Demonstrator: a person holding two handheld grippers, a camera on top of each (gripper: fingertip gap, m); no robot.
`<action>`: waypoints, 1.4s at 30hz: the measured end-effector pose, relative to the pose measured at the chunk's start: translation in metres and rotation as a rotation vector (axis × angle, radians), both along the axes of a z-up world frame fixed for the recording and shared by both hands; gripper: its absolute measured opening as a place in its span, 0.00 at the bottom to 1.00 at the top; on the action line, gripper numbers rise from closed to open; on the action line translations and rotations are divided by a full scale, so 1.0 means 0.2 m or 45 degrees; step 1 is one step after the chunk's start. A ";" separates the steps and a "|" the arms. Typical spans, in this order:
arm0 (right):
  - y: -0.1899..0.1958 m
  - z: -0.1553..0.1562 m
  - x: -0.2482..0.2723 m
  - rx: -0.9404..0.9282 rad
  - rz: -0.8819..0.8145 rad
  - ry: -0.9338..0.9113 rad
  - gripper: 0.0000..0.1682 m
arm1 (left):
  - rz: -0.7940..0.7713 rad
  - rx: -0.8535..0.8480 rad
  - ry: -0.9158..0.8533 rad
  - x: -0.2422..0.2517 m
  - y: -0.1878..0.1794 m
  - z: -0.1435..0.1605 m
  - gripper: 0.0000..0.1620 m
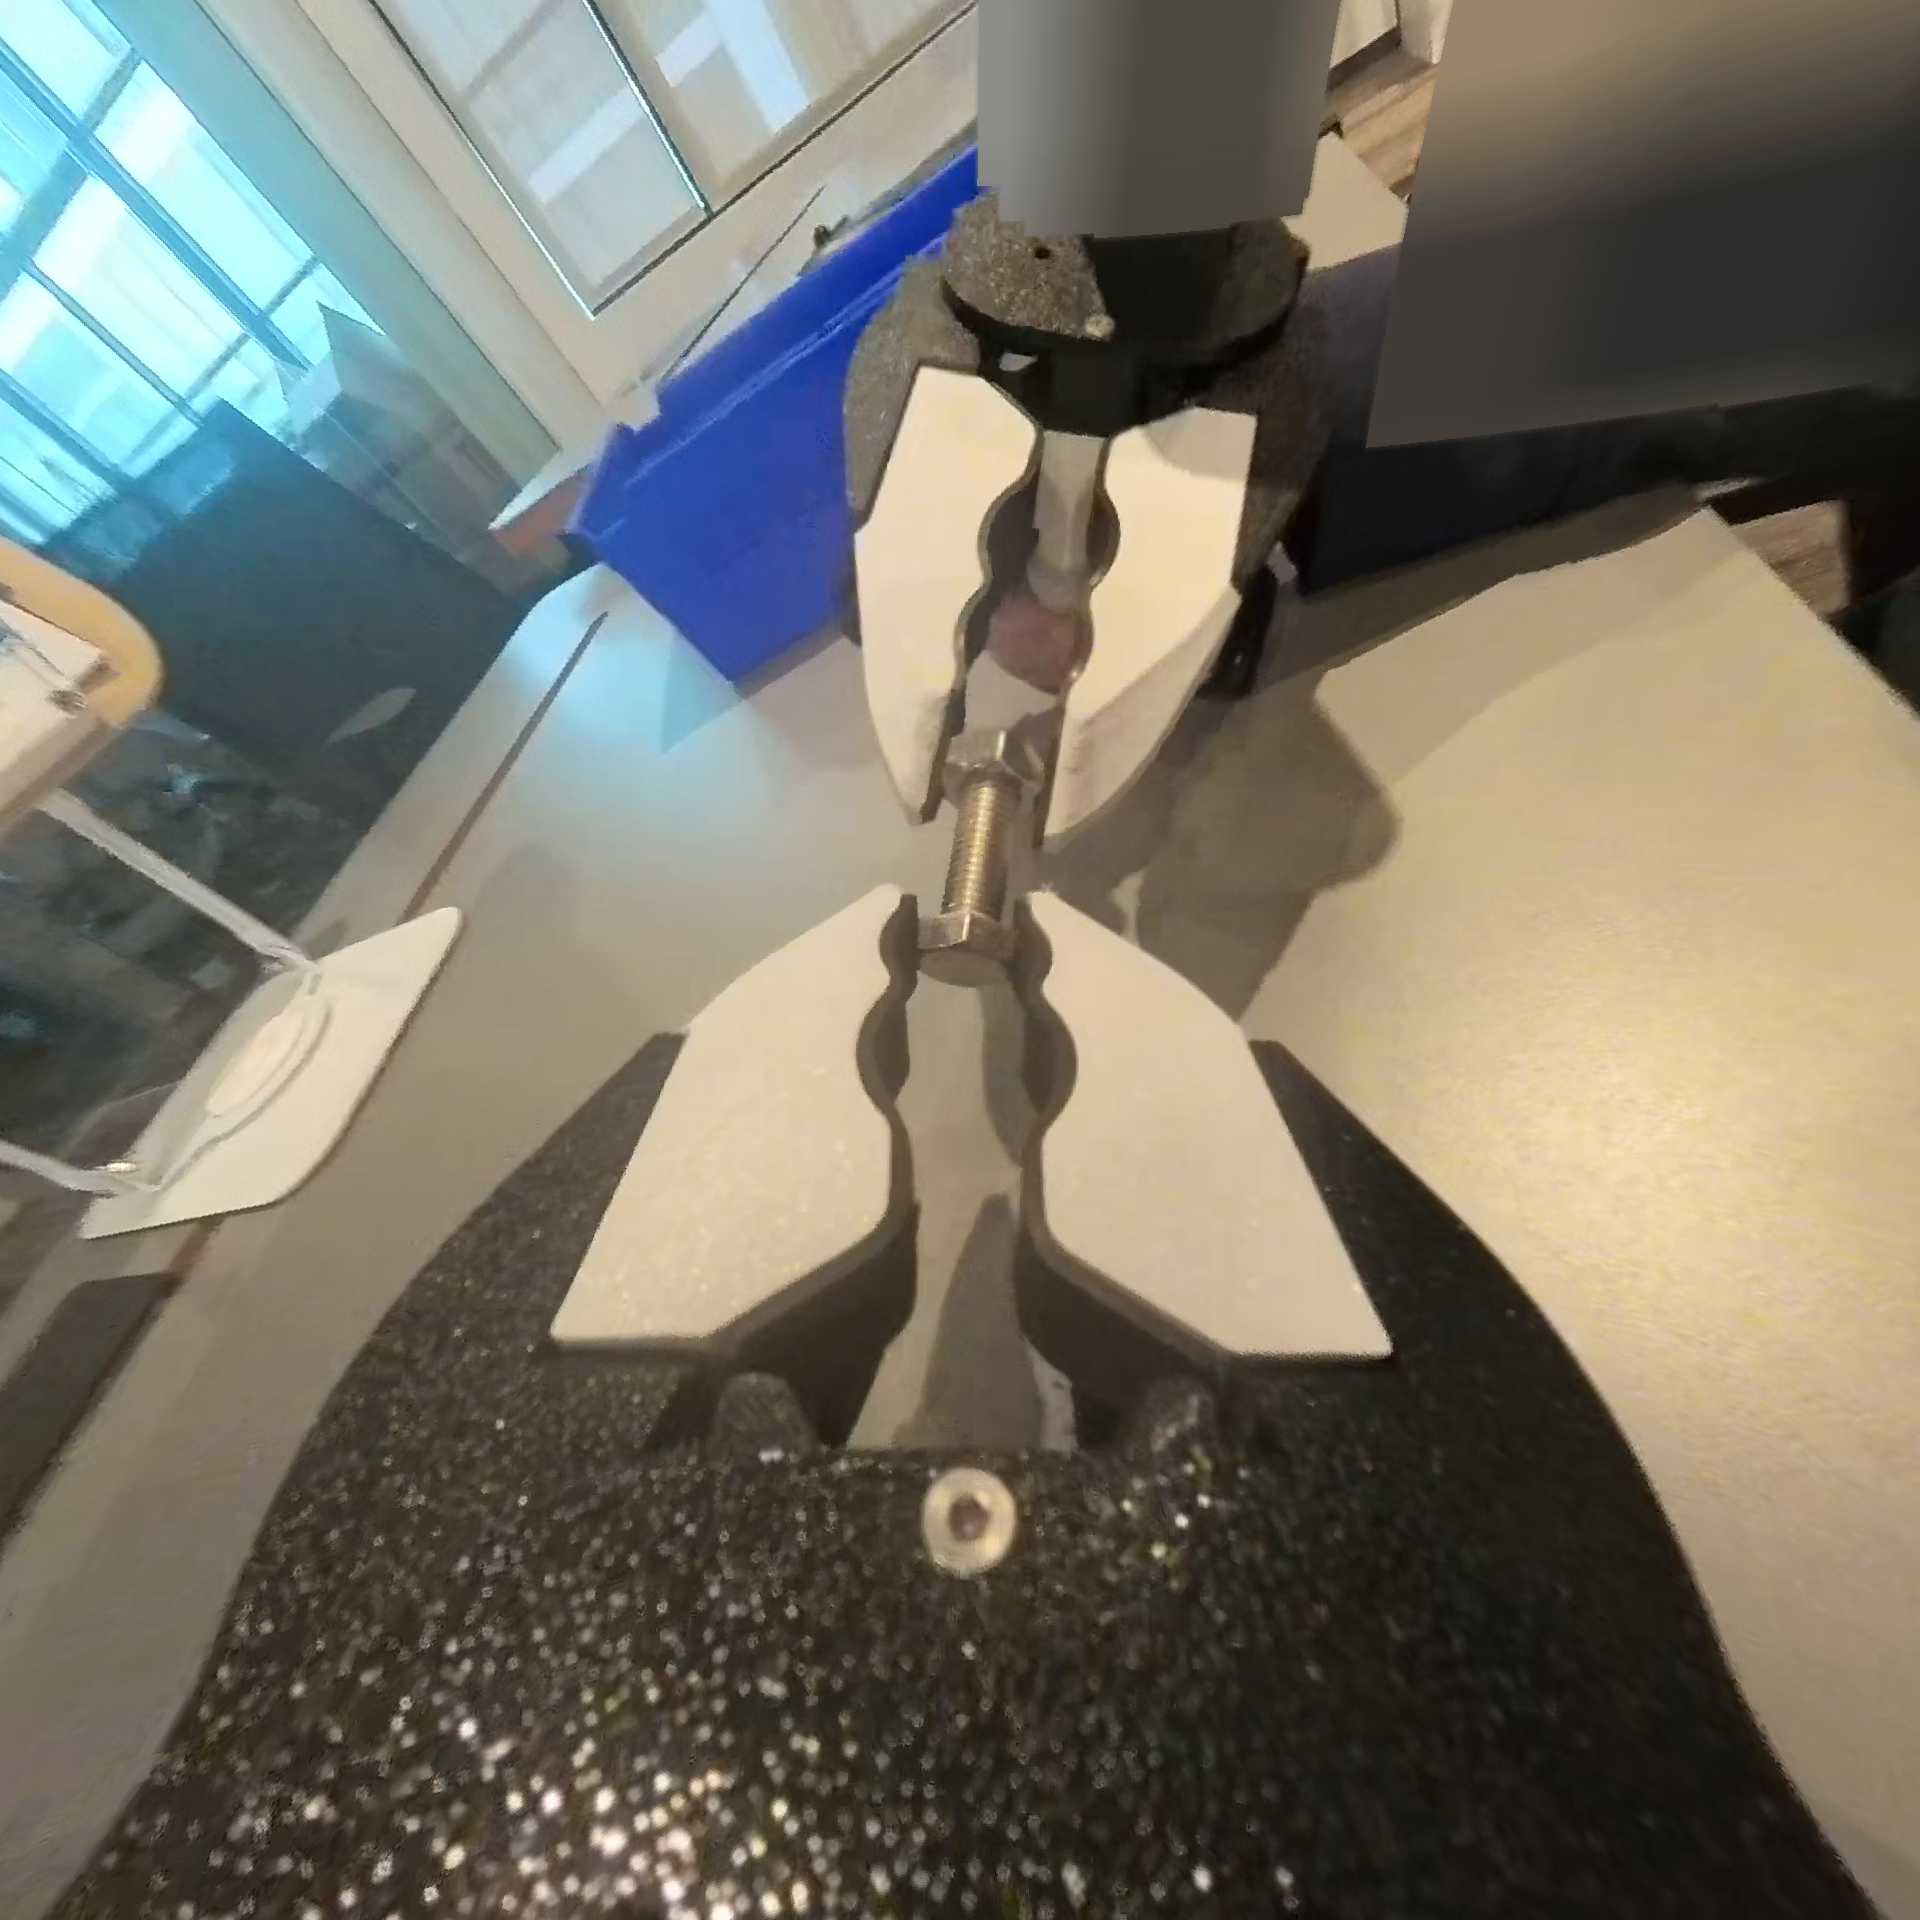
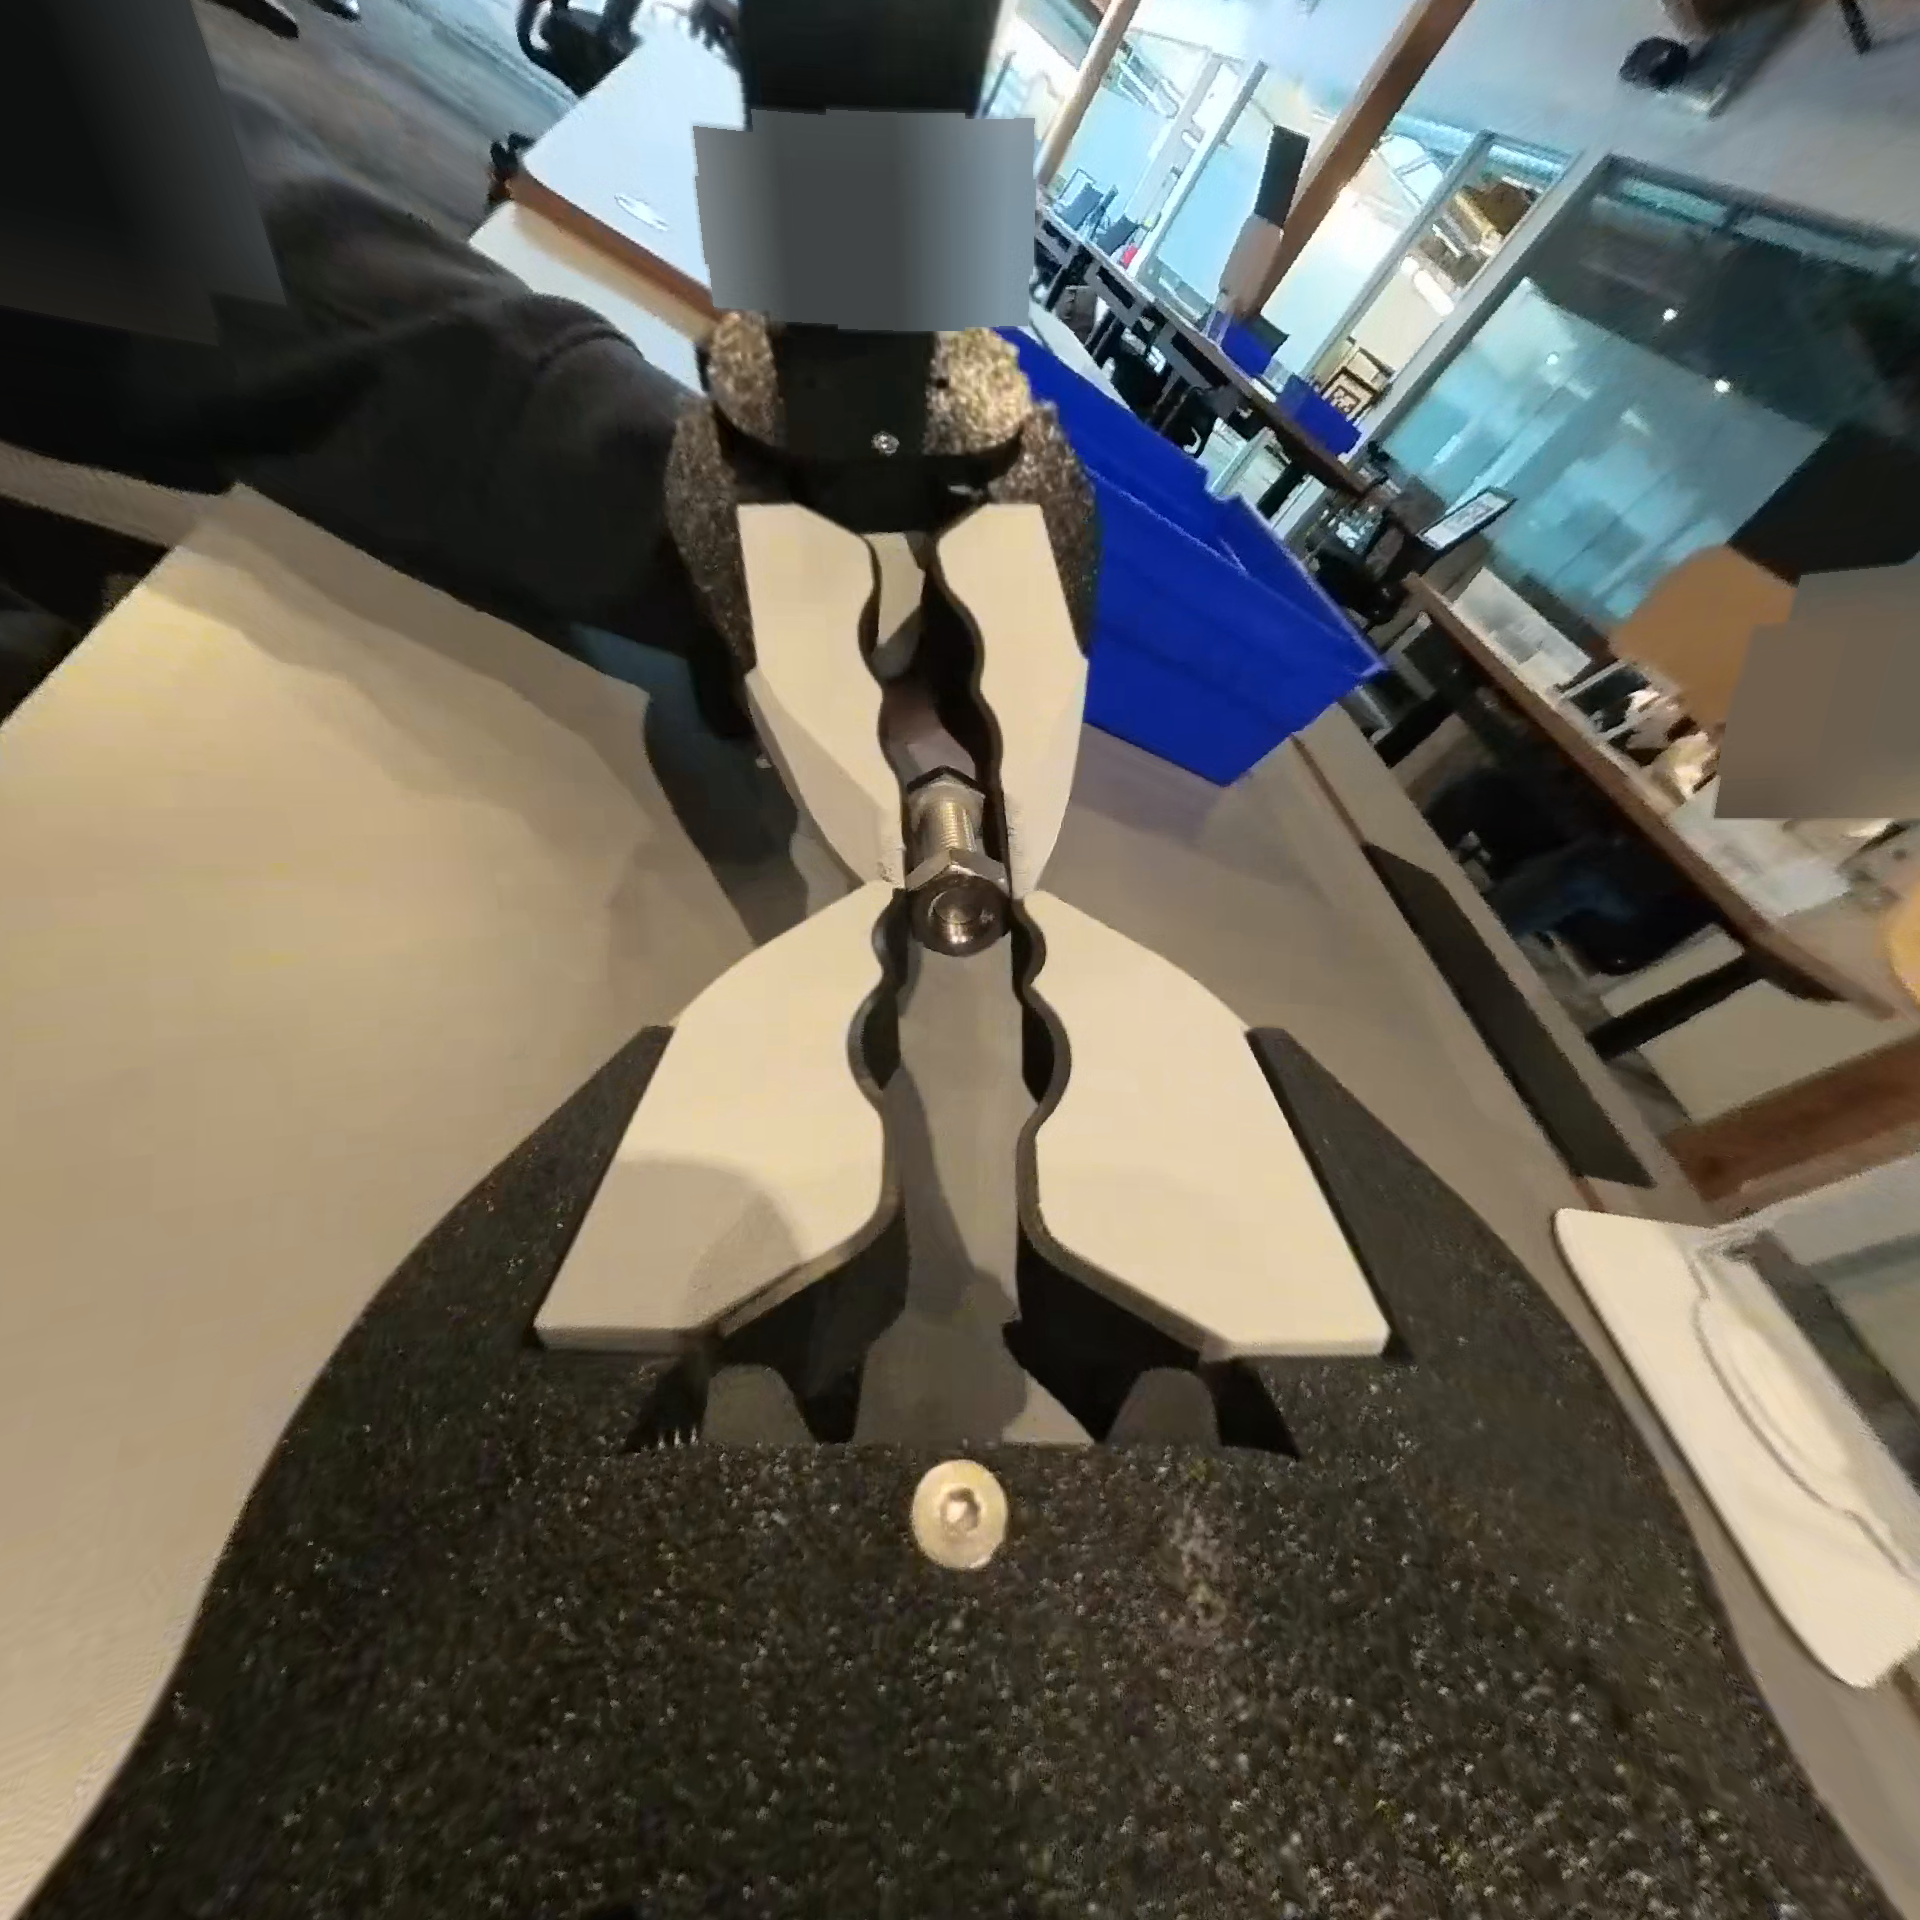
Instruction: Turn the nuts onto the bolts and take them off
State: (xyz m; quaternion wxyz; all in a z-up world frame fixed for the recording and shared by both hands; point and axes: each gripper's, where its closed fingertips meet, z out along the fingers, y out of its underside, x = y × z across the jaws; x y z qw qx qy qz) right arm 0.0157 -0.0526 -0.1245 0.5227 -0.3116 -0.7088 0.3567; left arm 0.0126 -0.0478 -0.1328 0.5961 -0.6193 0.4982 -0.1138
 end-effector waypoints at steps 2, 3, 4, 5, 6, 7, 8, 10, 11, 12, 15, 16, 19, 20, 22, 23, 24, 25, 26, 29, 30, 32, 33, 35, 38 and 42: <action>-0.01 0.00 0.00 0.062 0.005 0.016 0.11 | -0.035 -0.081 -0.049 0.00 -0.01 0.00 0.10; -0.01 0.00 0.00 0.088 0.004 0.020 0.11 | -0.050 -0.120 -0.067 0.00 -0.02 -0.01 0.10; -0.01 0.00 0.00 0.116 0.002 0.026 0.11 | -0.061 -0.145 -0.079 0.00 -0.03 -0.01 0.10; -0.02 0.00 0.00 0.146 -0.002 0.030 0.11 | -0.068 -0.163 -0.082 0.00 -0.03 -0.01 0.10; -0.02 0.00 -0.01 0.183 -0.003 0.039 0.11 | -0.075 -0.178 -0.084 0.00 -0.03 -0.01 0.10; -0.02 0.00 -0.01 0.231 0.001 0.061 0.11 | -0.087 -0.202 -0.094 0.00 -0.04 -0.01 0.11; -0.03 0.01 -0.01 0.279 -0.002 0.081 0.11 | -0.103 -0.236 -0.118 0.00 -0.05 0.00 0.11; -0.04 0.02 -0.01 0.361 -0.017 0.104 0.11 | -0.130 -0.294 -0.159 0.00 -0.06 0.01 0.11; -0.04 0.02 -0.02 0.389 -0.024 0.109 0.11 | -0.135 -0.308 -0.168 0.00 -0.07 0.01 0.11; -0.04 0.02 -0.02 0.402 -0.034 0.108 0.11 | -0.133 -0.314 -0.171 -0.01 -0.07 0.01 0.11; -0.02 0.01 -0.02 0.284 -0.046 0.081 0.11 | -0.108 -0.282 -0.158 -0.01 -0.05 0.00 0.11; -0.02 0.01 -0.02 0.206 -0.055 0.062 0.11 | -0.095 -0.261 -0.152 -0.01 -0.04 0.00 0.11; -0.03 0.05 -0.01 -0.043 -0.011 0.039 0.23 | -0.036 -0.189 -0.107 -0.03 -0.01 0.00 0.11; -0.04 0.06 -0.01 -0.137 0.002 0.027 0.25 | -0.017 -0.160 -0.095 -0.04 -0.01 0.00 0.10; -0.02 0.04 -0.01 -0.364 0.002 -0.059 0.28 | 0.001 -0.110 -0.094 -0.04 0.00 0.01 0.10; -0.02 0.03 -0.01 -0.484 -0.002 -0.124 0.29 | 0.011 -0.070 -0.098 -0.04 0.01 0.03 0.10; -0.01 0.01 -0.01 -0.607 -0.002 -0.195 0.28 | 0.018 -0.029 -0.094 -0.04 0.01 0.04 0.10; -0.01 0.00 -0.01 -0.730 0.001 -0.246 0.28 | 0.020 0.003 -0.079 -0.04 0.01 0.04 0.10; 0.00 0.00 -0.01 -0.839 0.006 -0.263 0.29 | 0.027 0.035 -0.052 -0.03 0.01 0.04 0.10; -0.01 0.02 0.00 -1.014 0.047 -0.280 0.27 | 0.044 0.101 0.043 -0.01 0.02 0.01 0.10; -0.01 0.02 0.00 -1.055 0.059 -0.287 0.26 | 0.038 0.101 0.054 -0.01 0.02 0.00 0.10; -0.02 0.03 0.01 -1.127 0.087 -0.311 0.25 | 0.028 0.101 0.063 0.01 0.02 0.00 0.10; -0.02 0.03 0.01 -1.161 0.107 -0.322 0.24 | 0.026 0.104 0.063 0.01 0.02 0.00 0.10; -0.02 0.03 0.01 -1.218 0.120 -0.340 0.20 | 0.027 0.112 0.055 0.01 0.02 0.01 0.10; 0.00 0.01 0.01 -1.205 0.093 -0.362 0.15 | 0.048 0.130 0.024 0.00 0.02 0.03 0.10; 0.01 -0.05 0.01 -1.005 0.010 -0.386 0.09 | 0.067 0.126 -0.013 -0.03 0.03 0.05 0.10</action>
